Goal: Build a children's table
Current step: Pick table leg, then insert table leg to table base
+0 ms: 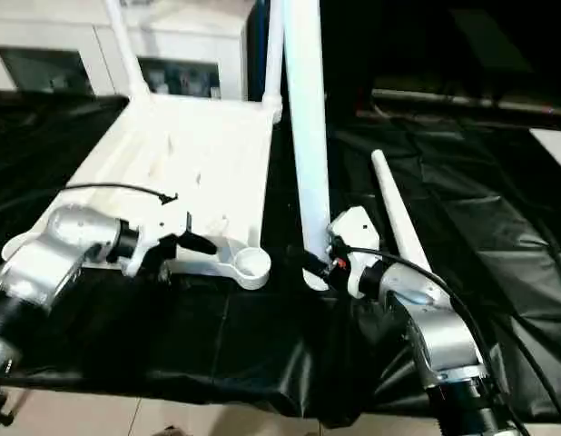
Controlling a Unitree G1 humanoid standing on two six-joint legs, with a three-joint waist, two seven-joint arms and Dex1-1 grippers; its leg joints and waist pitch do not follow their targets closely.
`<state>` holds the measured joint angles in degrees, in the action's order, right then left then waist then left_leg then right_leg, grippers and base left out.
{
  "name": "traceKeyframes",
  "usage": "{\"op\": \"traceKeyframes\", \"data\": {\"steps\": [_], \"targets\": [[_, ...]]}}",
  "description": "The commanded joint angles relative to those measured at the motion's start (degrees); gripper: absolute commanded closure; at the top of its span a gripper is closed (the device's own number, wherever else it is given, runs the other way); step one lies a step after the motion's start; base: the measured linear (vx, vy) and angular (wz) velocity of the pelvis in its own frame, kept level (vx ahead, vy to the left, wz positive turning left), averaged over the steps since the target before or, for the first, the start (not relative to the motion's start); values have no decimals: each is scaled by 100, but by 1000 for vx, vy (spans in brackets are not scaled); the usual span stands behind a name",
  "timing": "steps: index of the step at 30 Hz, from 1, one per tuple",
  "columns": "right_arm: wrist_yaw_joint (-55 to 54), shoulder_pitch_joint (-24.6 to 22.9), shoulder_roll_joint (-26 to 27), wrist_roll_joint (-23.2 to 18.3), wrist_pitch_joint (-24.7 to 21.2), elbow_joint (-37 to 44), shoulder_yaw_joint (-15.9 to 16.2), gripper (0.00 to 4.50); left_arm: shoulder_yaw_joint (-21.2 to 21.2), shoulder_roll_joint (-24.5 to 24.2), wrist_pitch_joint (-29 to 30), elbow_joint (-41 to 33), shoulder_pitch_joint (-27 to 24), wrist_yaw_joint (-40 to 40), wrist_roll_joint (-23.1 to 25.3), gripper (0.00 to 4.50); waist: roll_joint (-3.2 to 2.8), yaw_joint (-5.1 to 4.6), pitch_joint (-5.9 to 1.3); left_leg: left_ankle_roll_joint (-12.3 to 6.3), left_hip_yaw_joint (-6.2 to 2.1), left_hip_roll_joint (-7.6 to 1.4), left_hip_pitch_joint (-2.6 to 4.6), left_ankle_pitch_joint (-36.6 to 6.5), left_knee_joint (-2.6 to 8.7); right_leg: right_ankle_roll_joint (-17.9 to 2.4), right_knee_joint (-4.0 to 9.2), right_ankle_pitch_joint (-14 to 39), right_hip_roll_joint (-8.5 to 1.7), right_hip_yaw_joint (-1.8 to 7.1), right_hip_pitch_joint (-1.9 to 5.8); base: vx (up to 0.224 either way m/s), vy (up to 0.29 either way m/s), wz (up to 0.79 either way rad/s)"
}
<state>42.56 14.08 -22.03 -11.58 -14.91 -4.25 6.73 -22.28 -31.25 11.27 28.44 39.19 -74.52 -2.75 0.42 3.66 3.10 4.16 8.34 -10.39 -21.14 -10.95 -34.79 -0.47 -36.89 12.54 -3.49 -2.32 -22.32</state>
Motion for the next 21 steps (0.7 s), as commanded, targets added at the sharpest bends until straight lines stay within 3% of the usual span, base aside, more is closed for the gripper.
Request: {"op": "traceKeyframes", "data": {"steps": [1, 6, 9, 13, 15, 19, 21], "targets": [[44, -26, -16, 1, 73, 167, 6, 257, -107, 44, -200, 269, 128, -17, 162, 121, -60, 41, -384, -135, 5, -185, 37, -748, 399, -1488, 415, -113, -407, 236, 346, 0, 0, 0], [62, -65, -8, 27, 66, 215, 23, 257, -157, 149, -715, 959, 379, 137, 375, 157, -68, 40, -351, 37, -5, -198, 72, -1199, 440, -1357, 487, 605, -409, 250, 321, 0, 0, 0], [55, -92, -11, 20, 71, 248, 44, 257, -125, 249, -1007, 1342, 557, 234, 459, 182, -78, 55, -364, 44, -8, -196, 61, -1121, 429, -1351, 482, 495, -414, 259, 330, 0, 0, 0], [58, -110, -19, 16, 81, 272, 71, 257, -139, 314, -1239, 1679, 735, 274, 592, 199, -85, 97, -386, -1, -10, -200, 55, -896, 417, -1439, 429, -50, -412, 251, 344, 0, 0, 0], [72, -106, -23, 22, 92, 258, 71, 257, -175, 352, -1387, 1916, 839, 268, 659, 229, -98, 101, -384, -5, -8, -201, 61, -903, 416, -1453, 432, -83, -412, 252, 342, 0, 0, 0], [84, -121, -37, 22, 93, 275, 65, 257, -222, 446, -1774, 2526, 1075, 236, 843, 250, -154, 135, -383, 24, -6, -194, 68, -973, 410, -1458, 448, -18, -416, 258, 350, 0, 0, 0], [86, -157, -57, 14, 86, 322, 52, 257, -262, 452, -1842, 2682, 1130, 182, 908, 274, -151, 143, -381, 43, -15, -206, 68, -1008, 418, -1462, 446, 16, -424, 260, 356, 0, 0, 0]]}}
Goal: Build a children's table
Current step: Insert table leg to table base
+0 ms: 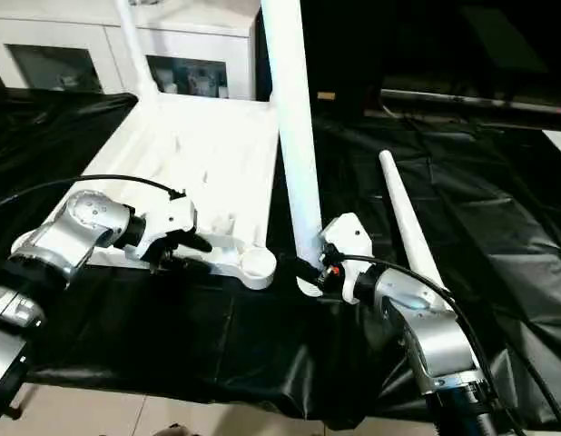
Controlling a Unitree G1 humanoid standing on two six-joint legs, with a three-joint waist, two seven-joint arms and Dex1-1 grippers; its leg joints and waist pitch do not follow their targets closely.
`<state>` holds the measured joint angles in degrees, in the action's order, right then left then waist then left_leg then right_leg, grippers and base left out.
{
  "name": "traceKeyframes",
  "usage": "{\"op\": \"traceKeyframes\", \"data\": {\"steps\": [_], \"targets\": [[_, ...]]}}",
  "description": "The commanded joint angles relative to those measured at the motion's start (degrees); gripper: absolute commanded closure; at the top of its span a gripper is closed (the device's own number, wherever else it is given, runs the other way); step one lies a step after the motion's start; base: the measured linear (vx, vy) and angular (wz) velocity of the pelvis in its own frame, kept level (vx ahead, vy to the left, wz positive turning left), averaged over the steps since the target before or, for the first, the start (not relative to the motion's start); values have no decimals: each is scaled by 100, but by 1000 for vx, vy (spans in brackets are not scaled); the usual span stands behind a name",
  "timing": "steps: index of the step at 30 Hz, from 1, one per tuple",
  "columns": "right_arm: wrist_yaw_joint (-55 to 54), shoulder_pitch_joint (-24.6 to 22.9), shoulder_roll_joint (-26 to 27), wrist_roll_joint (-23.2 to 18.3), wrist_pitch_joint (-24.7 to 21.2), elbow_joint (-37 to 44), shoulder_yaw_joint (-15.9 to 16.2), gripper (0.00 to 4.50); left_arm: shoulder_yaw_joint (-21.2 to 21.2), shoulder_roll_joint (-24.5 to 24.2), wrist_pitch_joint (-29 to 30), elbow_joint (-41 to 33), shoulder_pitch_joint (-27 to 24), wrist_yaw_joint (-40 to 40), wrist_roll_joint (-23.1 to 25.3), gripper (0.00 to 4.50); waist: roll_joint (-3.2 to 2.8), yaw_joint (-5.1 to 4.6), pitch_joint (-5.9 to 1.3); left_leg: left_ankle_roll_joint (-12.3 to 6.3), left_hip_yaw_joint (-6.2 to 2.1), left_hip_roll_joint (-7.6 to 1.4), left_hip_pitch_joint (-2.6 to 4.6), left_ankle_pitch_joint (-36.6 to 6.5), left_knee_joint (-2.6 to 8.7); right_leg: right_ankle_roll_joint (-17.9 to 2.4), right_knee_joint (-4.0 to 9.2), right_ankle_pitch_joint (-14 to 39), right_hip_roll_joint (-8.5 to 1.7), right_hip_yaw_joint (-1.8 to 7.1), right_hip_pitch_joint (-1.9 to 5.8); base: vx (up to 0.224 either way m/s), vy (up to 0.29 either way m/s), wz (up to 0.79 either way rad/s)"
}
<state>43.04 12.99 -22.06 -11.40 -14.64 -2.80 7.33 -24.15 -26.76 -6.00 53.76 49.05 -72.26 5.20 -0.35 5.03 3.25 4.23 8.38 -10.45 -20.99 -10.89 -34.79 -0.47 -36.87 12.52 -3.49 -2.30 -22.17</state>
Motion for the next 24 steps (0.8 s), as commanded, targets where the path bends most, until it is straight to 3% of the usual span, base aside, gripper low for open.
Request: {"op": "traceKeyframes", "data": {"steps": [1, 17, 24], "targets": [[37, -62, -61, -6, 56, 196, -13, 257, -80, 7, -140, 209, 162, -69, 138, 280, -73, 8, -395, 34, -18, -196, 54, -1005, 417, -1448, 445, 18, -421, 260, 343, 0, 0, 0], [43, -182, -103, 24, 51, 332, 35, 257, 81, 190, -497, 984, 434, -130, 275, 405, -86, 12, -379, 18, -20, -210, 52, -1062, 432, -1526, 463, 58, -440, 264, 345, 0, 0, 0], [54, -197, -111, 27, 47, 388, 60, 257, 178, 274, -405, 1048, 371, -402, 164, 444, -88, -2, -397, -63, -20, -209, 38, -840, 427, -1595, 437, -379, -438, 257, 367, 0, 0, 0]]}}
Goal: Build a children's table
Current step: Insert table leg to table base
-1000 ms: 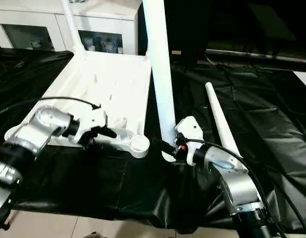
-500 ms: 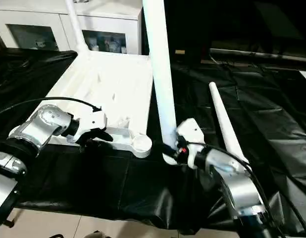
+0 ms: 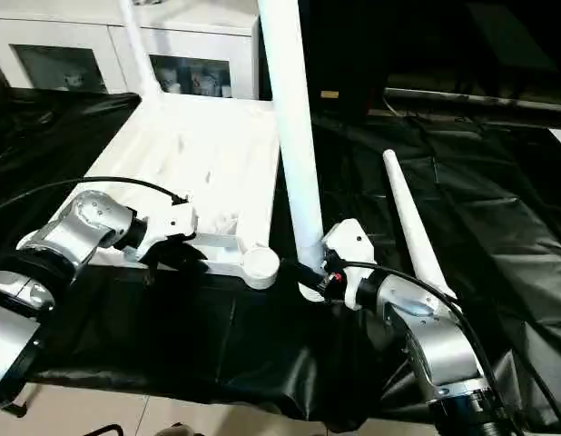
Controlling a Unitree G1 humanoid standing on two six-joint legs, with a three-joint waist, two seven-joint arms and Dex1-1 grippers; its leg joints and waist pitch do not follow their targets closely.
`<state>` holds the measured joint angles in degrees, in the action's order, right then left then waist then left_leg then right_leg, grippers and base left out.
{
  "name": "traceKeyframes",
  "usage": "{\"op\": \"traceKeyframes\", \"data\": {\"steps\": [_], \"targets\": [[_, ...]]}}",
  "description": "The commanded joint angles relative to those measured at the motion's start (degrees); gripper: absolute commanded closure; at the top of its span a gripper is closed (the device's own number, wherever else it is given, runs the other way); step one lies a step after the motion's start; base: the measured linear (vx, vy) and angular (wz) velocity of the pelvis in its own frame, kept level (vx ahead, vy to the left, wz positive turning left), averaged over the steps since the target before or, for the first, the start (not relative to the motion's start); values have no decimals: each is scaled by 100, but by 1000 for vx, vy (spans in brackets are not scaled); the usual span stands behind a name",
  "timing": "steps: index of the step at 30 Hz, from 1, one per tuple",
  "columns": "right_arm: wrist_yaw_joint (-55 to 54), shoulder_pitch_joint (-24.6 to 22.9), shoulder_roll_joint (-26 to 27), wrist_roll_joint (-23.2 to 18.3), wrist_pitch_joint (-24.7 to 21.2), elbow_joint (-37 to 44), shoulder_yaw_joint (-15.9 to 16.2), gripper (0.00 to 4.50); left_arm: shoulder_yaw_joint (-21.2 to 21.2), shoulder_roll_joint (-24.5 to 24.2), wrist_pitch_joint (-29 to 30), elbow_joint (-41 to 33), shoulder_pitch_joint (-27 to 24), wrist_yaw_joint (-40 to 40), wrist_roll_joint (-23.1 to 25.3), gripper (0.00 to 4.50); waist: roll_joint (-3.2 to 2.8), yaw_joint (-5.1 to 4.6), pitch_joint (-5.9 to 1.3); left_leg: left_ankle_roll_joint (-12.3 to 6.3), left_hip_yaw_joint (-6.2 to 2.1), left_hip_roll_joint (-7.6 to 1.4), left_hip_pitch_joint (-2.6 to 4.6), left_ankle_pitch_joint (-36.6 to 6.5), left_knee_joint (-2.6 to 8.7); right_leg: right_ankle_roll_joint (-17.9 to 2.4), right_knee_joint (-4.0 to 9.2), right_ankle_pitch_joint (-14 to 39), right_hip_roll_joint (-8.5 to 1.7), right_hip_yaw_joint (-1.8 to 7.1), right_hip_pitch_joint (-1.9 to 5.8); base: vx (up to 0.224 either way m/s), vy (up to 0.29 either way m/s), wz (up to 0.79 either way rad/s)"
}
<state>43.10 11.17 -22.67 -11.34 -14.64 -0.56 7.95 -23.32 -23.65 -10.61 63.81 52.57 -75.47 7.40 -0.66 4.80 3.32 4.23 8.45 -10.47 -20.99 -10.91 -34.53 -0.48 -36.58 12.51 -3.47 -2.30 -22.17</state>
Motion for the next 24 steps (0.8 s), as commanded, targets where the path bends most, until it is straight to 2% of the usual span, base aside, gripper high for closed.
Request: {"op": "traceKeyframes", "data": {"steps": [1, 4, 5, 6, 7, 8, 9, 10, 12, 13, 14, 15, 16, 19, 20, 21, 23, 24], "targets": [[39, -11, -36, 9, 41, 175, -9, 257, 150, -18, 109, 10, -49, -130, -137, 444, -30, 13, -407, -85, -19, -201, 34, -805, 397, -1609, 404, -435, -442, 259, 379, 0, 0, 0], [-31, 10, 16, -16, 4, 185, -43, 257, 297, 26, 269, -62, -139, -185, -327, 444, -45, 13, -410, -139, -13, -207, 38, -743, 391, -1648, 403, -463, -445, 255, 371, 0, 0, 0], [-107, 39, 61, -19, -22, 172, -71, 257, 383, 53, 373, -122, -192, -184, -423, 444, -18, 16, -407, -157, -11, -217, 45, -733, 394, -1671, 394, -447, -452, 253, 364, 0, 0, 0], [-234, 92, 131, -15, -80, 121, -114, 257, 443, 73, 487, -214, -265, -69, -472, 444, -29, 13, -402, -160, -9, -216, 43, -750, 397, -1667, 403, -396, -445, 251, 358, 0, 0, 0], [-530, 196, 265, 25, -160, 0, -214, 257, 507, 109, 631, -370, -398, 97, -495, 444, 81, 0, -393, -175, -2, -229, 36, -767, 415, -1657, 414, -318, -450, 250, 364, 0, 0, 0], [-586, 227, 303, 19, -178, -30, -237, 257, 531, 122, 676, -438, -447, 136, -517, 444, 17, 3, -391, -160, -2, -226, 43, -754, 417, -1653, 405, -169, -458, 246, 342, 0, 0, 0], [-736, 312, 405, 3, -225, -113, -298, 257, 595, 157, 798, -622, -580, 241, -579, 444, 26, 2, -396, -152, 4, -244, 62, -781, 418, -1661, 412, -113, -469, 249, 332, 0, 0, 0], [-889, 433, 529, -67, -299, -195, -386, 257, 674, 203, 1015, -912, -767, 324, -675, 444, 127, -28, -375, -148, 17, -238, 44, -816, 433, -1622, 435, 72, -454, 248, 333, 0, 0, 0], [-933, 588, 658, -268, -456, -222, -485, 257, 719, 229, 1270, -1355, -1039, 356, -770, 444, 64, -22, -376, -125, 15, -251, 46, -811, 431, -1580, 419, 295, -485, 258, 326, 0, 0, 0], [-923, 726, 723, -444, -614, -225, -563, 257, 679, 216, 1383, -1677, -1254, 433, -737, 444, 137, -39, -381, -159, 29, -256, 44, -748, 437, -1526, 437, 250, -467, 259, 323, 0, 0, 0], [-924, 755, 736, -477, -644, -228, -579, 257, 670, 213, 1401, -1739, -1297, 455, -727, 444, 88, -43, -384, -201, 27, -256, 41, -660, 433, -1505, 415, 146, -462, 258, 314, 0, 0, 0], [-912, 839, 763, -550, -717, -249, -607, 258, 654, 211, 1452, -1915, -1422, 534, -693, 448, 78, -50, -380, -209, 30, -256, 44, -653, 429, -1490, 414, 132, -458, 256, 302, 0, 0, 0], [-882, 909, 775, -583, -757, -283, -606, 259, 654, 216, 1491, -2058, -1528, 624, -661, 450, 96, -53, -381, -225, 37, -251, 40, -621, 430, -1460, 412, 123, -458, 256, 311, 0, 0, 0], [-783, 1039, 783, -558, -804, -419, -534, 259, 674, 224, 1646, -2423, -1761, 784, -624, 450, 79, -49, -387, -243, 53, -246, 45, -481, 421, -1427, 414, -5, -445, 260, 299, 0, 0, 0], [-665, 1135, 786, -511, -819, -578, -435, 259, 699, 235, 1828, -2692, -1897, 866, -617, 450, 123, -66, -390, -274, 52, -243, 9, -390, 428, -1441, 385, -116, -445, 245, 322, 0, 0, 0], [-639, 1155, 788, -502, -824, -615, -414, 259, 703, 236, 1867, -2747, -1924, 882, -616, 450, 112, -62, -396, -271, 61, -250, 29, -400, 421, -1438, 391, -89, -449, 245, 305, 0, 0, 0], [-526, 1320, 848, -471, -946, -876, -317, 259, 701, 225, 2081, -3066, -2049, 997, -596, 450, 151, -88, -392, -294, 77, -239, 28, -398, 416, -1430, 398, -45, -441, 251, 307, 0, 0, 0], [-526, 1320, 848, -471, -946, -876, -317, 259, 701, 225, 2081, -3066, -2049, 997, -596, 450, 148, -100, -385, -297, 68, -237, 12, -388, 423, -1430, 392, -17, -445, 248, 314, 0, 0, 0]]}}
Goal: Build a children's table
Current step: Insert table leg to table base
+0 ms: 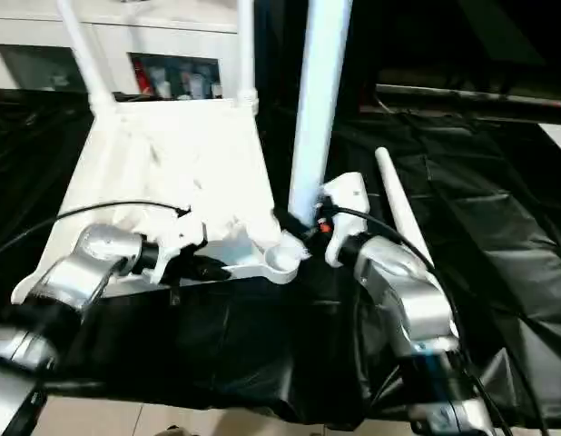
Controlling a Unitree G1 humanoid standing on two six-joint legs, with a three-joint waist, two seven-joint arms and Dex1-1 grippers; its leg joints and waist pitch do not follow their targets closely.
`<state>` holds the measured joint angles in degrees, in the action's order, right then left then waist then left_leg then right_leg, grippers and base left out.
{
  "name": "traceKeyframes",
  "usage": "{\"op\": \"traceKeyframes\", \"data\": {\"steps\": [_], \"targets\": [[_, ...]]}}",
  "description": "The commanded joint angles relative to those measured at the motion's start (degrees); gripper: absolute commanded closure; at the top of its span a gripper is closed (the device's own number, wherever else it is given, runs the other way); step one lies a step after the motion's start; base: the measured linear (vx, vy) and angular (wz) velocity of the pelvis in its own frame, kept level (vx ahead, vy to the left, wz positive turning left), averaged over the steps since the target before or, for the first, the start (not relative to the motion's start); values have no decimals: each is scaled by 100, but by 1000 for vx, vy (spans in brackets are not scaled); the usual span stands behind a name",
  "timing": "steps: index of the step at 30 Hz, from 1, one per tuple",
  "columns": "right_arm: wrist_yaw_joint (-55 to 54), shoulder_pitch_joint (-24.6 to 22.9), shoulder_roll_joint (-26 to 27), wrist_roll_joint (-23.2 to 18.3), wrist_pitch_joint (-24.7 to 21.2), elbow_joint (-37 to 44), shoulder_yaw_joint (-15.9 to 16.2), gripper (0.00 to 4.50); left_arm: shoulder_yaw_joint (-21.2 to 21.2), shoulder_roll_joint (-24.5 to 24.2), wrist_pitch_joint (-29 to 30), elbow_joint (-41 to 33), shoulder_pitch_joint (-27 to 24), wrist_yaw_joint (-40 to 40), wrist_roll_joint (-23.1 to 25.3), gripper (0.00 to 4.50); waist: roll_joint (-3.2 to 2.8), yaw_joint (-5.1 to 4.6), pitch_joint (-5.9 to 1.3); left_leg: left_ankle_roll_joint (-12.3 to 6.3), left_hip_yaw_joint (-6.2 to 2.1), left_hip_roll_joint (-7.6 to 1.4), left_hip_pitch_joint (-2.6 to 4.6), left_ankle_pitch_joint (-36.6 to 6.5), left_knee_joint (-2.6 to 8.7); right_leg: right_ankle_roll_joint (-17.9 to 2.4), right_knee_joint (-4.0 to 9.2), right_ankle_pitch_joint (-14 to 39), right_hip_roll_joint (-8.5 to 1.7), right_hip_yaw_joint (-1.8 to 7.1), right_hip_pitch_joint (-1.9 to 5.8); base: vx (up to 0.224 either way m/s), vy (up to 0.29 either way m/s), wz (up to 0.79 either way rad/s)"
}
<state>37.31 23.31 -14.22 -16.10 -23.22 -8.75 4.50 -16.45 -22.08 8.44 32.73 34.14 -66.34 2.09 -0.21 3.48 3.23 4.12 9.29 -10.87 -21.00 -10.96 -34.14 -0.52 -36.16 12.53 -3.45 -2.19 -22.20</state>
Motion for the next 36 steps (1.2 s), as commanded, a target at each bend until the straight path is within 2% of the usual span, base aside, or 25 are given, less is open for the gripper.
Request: {"op": "traceKeyframes", "data": {"steps": [1, 2, 3, 6, 11, 14, 18, 22, 24, 27, 28, 30, 31, 32, 34, 35, 36], "targets": [[60, 145, 17, 21, -107, -124, 47, 259, 12, 65, 221, -10, -223, 104, -62, 450, 89, 40, -375, -291, -9, -194, 25, -402, 382, -1407, 370, 50, -443, 235, 303, 0, 0, 0], [137, 203, 5, 44, -125, -258, 115, 259, 4, 63, 281, -67, -226, 153, -47, 450, 107, 27, -376, -283, 3, -190, 31, -422, 375, -1397, 378, 115, -438, 239, 298, 0, 0, 0], [164, 226, 2, 58, -123, -327, 142, 259, -1, 62, 296, -79, -222, 168, -40, 450, 95, 37, -373, -265, 1, -194, 32, -428, 378, -1384, 384, 188, -449, 242, 296, 0, 0, 0], [218, 343, 53, 30, -94, -664, 138, 259, -8, 60, 319, -110, -188, 226, -8, 450, 108, 31, -370, -240, 8, -191, 29, -447, 380, -1331, 392, 267, -443, 242, 292, 0, 0, 0], [197, 542, 168, 108, 92, -1174, 129, 259, -9, 38, 418, -257, -212, 256, 18, 450, 109, 25, -379, -230, 12, -197, 34, -395, 378, -1378, 372, 119, -445, 241, 282, 0, 0, 0], [204, 645, 239, 98, 180, -1446, 85, 259, -17, 14, 551, -429, -270, 292, 16, 450, 130, 25, -382, -239, 13, -195, 27, -370, 379, -1380, 366, 54, -441, 239, 294, 0, 0, 0], [247, 724, 347, 21, 352, -1876, -39, 259, -23, -8, 656, -561, -312, 342, 11, 450, 123, 0, -375, -217, 13, -200, 32, -488, 385, -1417, 381, 166, -444, 237, 286, 0, 0, 0], [337, 620, 429, -88, 511, -2136, -169, 259, 16, -16, 682, -624, -336, 395, 4, 450, 117, 3, -368, -169, 5, -205, 36, -614, 400, -1385, 404, 378, -452, 237, 283, 0, 0, 0], [349, 591, 450, -112, 545, -2169, -206, 259, 21, -20, 696, -648, -341, 409, 1, 450, 116, 5, -376, -173, 4, -211, 40, -594, 399, -1394, 395, 301, -447, 235, 281, 0, 0, 0], [357, 404, 574, -205, 840, -2353, -390, 259, 58, -24, 730, -668, -307, 508, -4, 450, 90, 22, -391, -217, 2, -205, 33, -498, 389, -1448, 369, 41, -449, 234, 287, 0, 0, 0], [348, 380, 594, -211, 906, -2393, -416, 259, 62, -24, 741, -668, -299, 517, -6, 450, 100, 22, -388, -228, 3, -206, 32, -520, 392, -1469, 372, 23, -453, 233, 286, 0, 0, 0], [323, 313, 644, -228, 1028, -2437, -460, 259, 63, -37, 753, -680, -297, 511, -7, 450, 78, 27, -380, -218, -5, -206, 33, -579, 402, -1483, 380, 101, -452, 226, 282, 0, 0, 0], [285, 191, 737, -244, 1263, -2515, -519, 259, 58, -67, 777, -713, -299, 488, -12, 450, 49, 30, -373, -167, -7, -211, 44, -734, 413, -1473, 404, 288, -458, 228, 273, 0, 0, 0], [285, 191, 737, -244, 1263, -2515, -519, 259, 58, -67, 777, -713, -299, 488, -12, 450, 57, 31, -377, -155, -4, -217, 45, -755, 412, -1473, 407, 294, -465, 231, 273, 0, 0, 0], [212, -58, 920, -195, 1749, -2590, -553, 259, 53, -132, 826, -815, -339, 446, -22, 450, 3, 39, -379, -113, -20, -218, 41, -773, 420, -1487, 392, 208, -462, 231, 271, 0, 0, 0], [167, -126, 974, -174, 1895, -2610, -565, 259, 53, -144, 839, -837, -341, 439, -24, 450, 16, 35, -386, -113, -15, -220, 43, -769, 422, -1492, 394, 152, -460, 230, 275, 0, 0, 0], [167, -126, 974, -174, 1895, -2610, -565, 259, 53, -144, 839, -837, -341, 439, -24, 450, -17, 45, -388, -105, -20, -221, 48, -767, 419, -1507, 383, 97, -462, 230, 267, 0, 0, 0]]}}
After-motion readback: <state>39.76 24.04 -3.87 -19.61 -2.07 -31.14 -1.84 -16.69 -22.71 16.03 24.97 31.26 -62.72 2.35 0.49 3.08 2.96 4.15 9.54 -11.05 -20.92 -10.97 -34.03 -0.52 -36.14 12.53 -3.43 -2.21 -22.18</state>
